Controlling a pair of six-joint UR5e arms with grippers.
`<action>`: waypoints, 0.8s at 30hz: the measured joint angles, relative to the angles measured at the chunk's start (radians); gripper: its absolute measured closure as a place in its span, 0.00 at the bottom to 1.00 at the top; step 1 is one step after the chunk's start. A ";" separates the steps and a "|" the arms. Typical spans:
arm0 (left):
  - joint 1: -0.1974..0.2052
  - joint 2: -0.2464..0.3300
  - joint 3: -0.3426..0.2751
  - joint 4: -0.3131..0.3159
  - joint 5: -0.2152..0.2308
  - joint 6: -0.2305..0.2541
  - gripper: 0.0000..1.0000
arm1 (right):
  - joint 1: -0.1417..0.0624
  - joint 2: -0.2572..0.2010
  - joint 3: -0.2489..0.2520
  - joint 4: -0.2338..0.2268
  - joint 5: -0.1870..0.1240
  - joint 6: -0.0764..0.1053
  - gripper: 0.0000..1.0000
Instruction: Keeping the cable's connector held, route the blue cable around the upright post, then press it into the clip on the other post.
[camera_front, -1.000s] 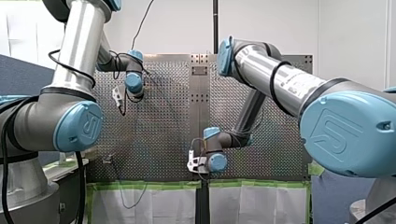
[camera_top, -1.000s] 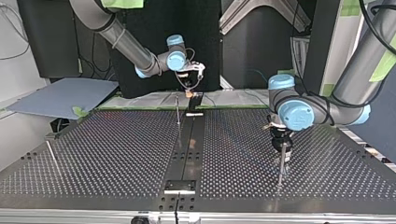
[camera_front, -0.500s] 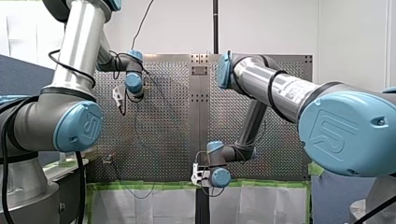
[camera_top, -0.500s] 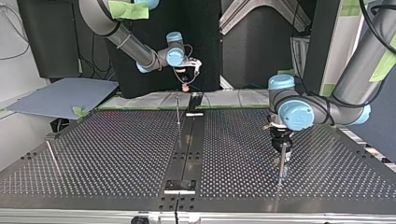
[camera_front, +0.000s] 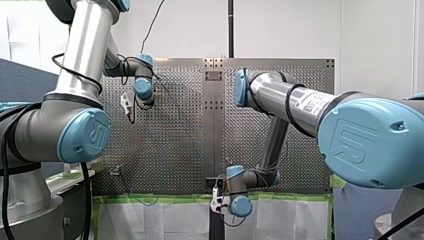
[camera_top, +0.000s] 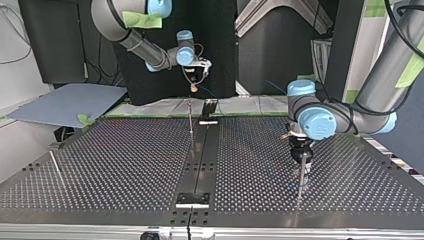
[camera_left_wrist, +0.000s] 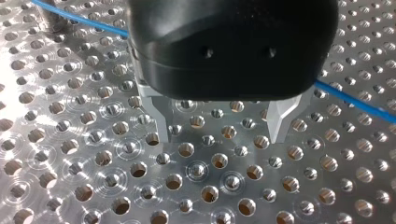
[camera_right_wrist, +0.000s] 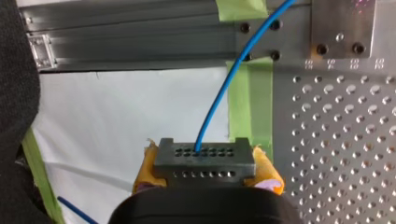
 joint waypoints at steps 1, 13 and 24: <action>0.000 0.000 0.000 0.000 0.000 0.000 0.00 | -0.003 0.001 0.005 -0.007 0.001 0.002 1.00; 0.000 0.000 0.000 0.000 0.000 0.000 0.00 | -0.020 0.001 0.074 -0.073 0.047 -0.018 1.00; -0.001 0.000 0.000 -0.001 -0.002 0.000 0.00 | -0.014 -0.071 0.174 -0.165 0.092 -0.048 1.00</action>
